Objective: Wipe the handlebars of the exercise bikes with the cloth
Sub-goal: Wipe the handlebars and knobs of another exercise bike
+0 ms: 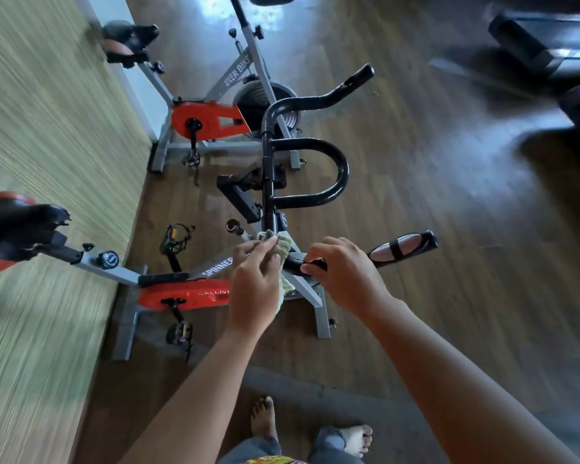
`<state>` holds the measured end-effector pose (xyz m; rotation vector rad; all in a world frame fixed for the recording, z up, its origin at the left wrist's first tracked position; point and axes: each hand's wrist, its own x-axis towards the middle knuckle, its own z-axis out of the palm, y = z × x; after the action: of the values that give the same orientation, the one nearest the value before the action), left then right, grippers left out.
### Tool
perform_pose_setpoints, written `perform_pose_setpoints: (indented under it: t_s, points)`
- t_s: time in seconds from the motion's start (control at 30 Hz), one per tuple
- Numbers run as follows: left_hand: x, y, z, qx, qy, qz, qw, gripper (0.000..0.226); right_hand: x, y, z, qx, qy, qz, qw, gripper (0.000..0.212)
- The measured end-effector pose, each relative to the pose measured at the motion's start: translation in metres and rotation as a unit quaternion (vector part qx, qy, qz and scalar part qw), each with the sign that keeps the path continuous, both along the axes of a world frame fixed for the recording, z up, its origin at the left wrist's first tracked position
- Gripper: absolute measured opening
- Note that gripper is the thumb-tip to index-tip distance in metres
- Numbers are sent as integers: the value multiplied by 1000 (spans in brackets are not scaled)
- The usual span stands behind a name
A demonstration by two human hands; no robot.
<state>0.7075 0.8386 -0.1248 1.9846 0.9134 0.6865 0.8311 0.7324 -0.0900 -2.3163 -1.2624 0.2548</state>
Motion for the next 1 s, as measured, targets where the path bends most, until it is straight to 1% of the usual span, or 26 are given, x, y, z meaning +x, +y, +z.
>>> perform_pose_setpoints:
  t_s: [0.07, 0.2, 0.3, 0.4, 0.57, 0.63, 0.73, 0.83, 0.9, 1.0]
  points:
    - [0, -1, -3, -13, -8, 4, 1000, 32, 1, 0, -1, 0, 3, 1, 1000, 12]
    - [20, 27, 6, -32, -6, 21, 999, 32, 1, 0, -2, -7, 6, -2, 1000, 12]
    - [35, 49, 13, -20, 8, 15, 1000, 31, 0, 0, -3, -8, 5, -10, 1000, 12]
    - [32, 50, 10, 17, 26, -11, 999, 30, -1, 0, -3, -5, 5, -16, 1000, 11]
    - [7, 15, -6, 81, 19, -67, 994, 29, -4, -1, -6, 7, -7, -16, 1000, 12]
    - [4, 20, -9, 112, 28, -92, 989, 29, -5, -2, -7, 10, -18, -15, 1000, 13]
    - [16, 55, -7, 158, 61, -134, 976, 29, -9, -3, -7, 19, -39, -17, 999, 13]
    - [32, 88, 0, 166, 102, -192, 962, 29, -12, -5, -5, 19, -53, -15, 998, 14]
    - [32, 89, 2, 175, 111, -216, 954, 29, -11, -6, -2, 11, -60, -8, 998, 15]
    - [17, 73, -1, 239, 98, -235, 937, 28, -11, -6, 0, 3, -60, -6, 998, 17]
